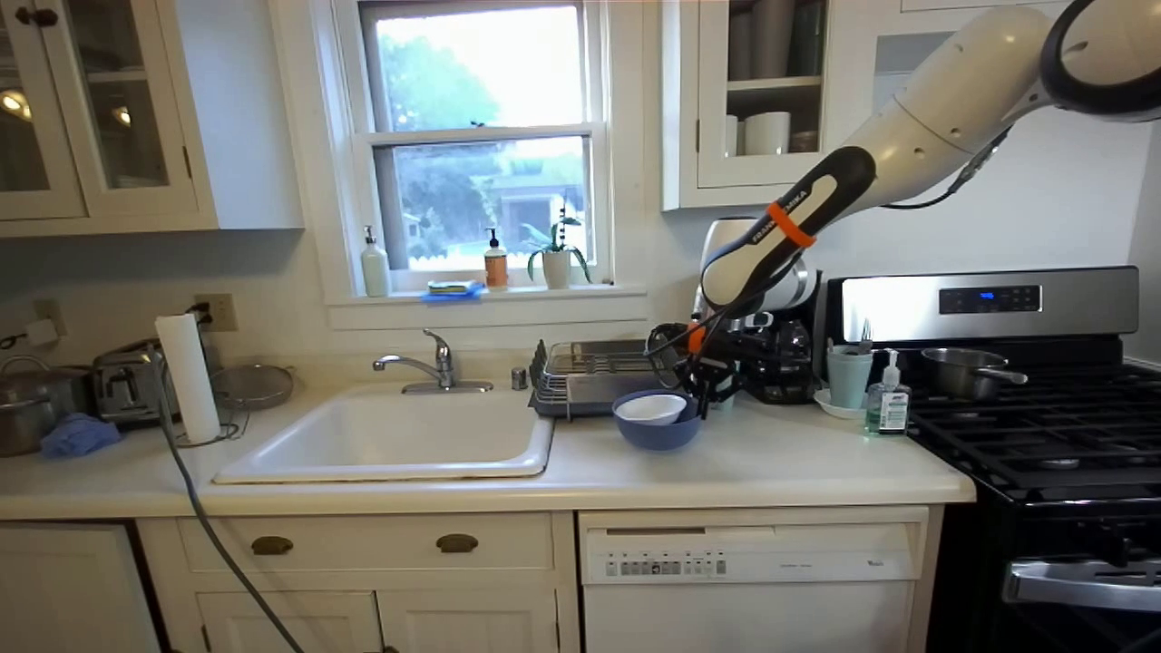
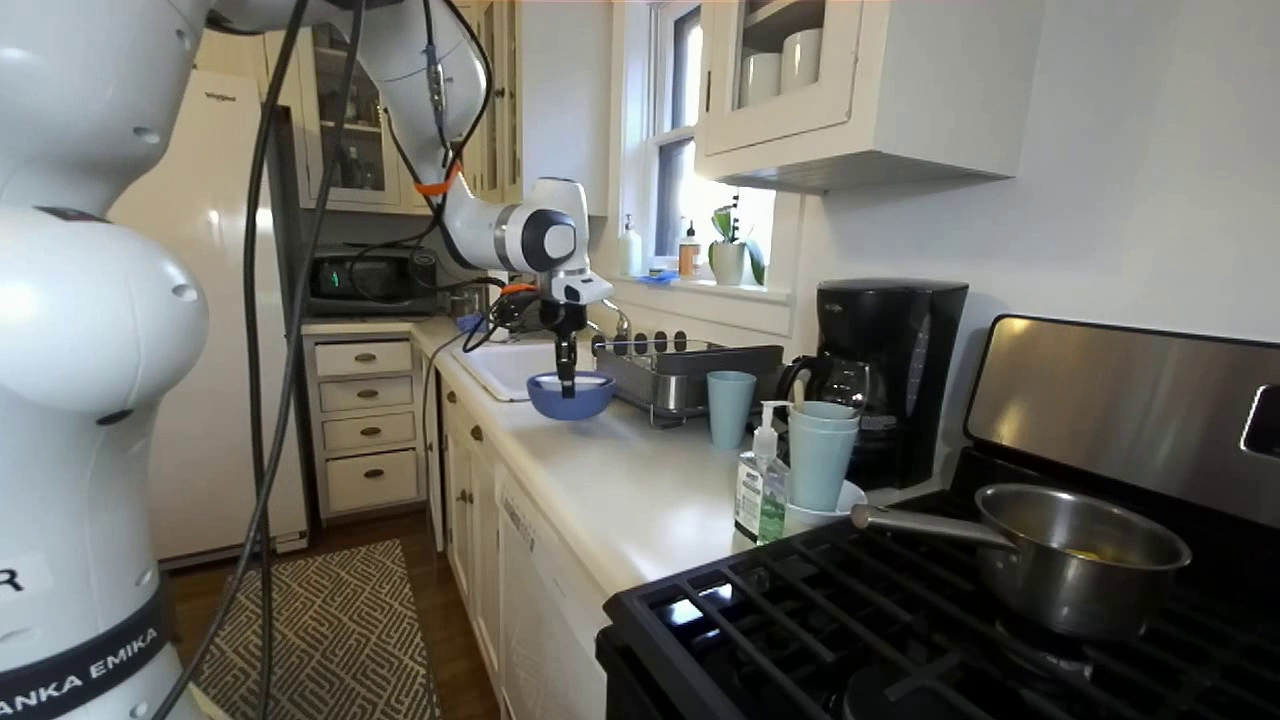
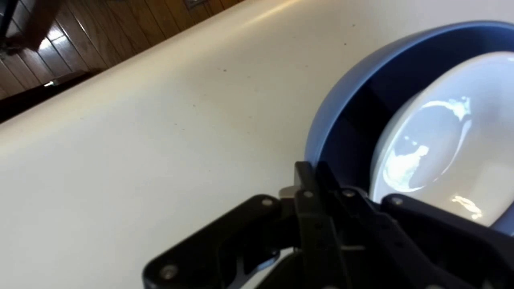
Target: Slide the blue bowl with the white bowl inside to the right
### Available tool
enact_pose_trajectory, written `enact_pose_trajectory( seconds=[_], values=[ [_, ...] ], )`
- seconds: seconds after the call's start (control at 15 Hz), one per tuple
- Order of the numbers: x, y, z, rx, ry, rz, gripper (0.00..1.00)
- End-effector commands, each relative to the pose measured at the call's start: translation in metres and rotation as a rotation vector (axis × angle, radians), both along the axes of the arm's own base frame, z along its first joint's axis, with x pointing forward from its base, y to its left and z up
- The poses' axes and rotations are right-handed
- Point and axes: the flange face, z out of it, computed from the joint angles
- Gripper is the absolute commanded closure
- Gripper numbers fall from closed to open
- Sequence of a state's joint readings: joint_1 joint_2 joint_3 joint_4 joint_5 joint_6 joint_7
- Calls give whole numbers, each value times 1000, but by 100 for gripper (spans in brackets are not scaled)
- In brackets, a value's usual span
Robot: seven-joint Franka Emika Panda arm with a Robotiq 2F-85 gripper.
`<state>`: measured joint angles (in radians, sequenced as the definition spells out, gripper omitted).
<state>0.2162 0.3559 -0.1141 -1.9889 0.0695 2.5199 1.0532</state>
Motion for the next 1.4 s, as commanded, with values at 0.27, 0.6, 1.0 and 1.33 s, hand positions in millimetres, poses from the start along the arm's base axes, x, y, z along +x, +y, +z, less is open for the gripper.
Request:
enact_pose_trajectory(
  seconds=[0.27,0.6,1.0,1.33],
  values=[
    [-99,-68,8,24,-88,-182,99],
    [-122,-107,-2,2,-73,-426,99],
    [-116,-115,-7,-34,-77,-571,99],
    [-115,-116,-15,-44,-78,-611,99]
  ],
)
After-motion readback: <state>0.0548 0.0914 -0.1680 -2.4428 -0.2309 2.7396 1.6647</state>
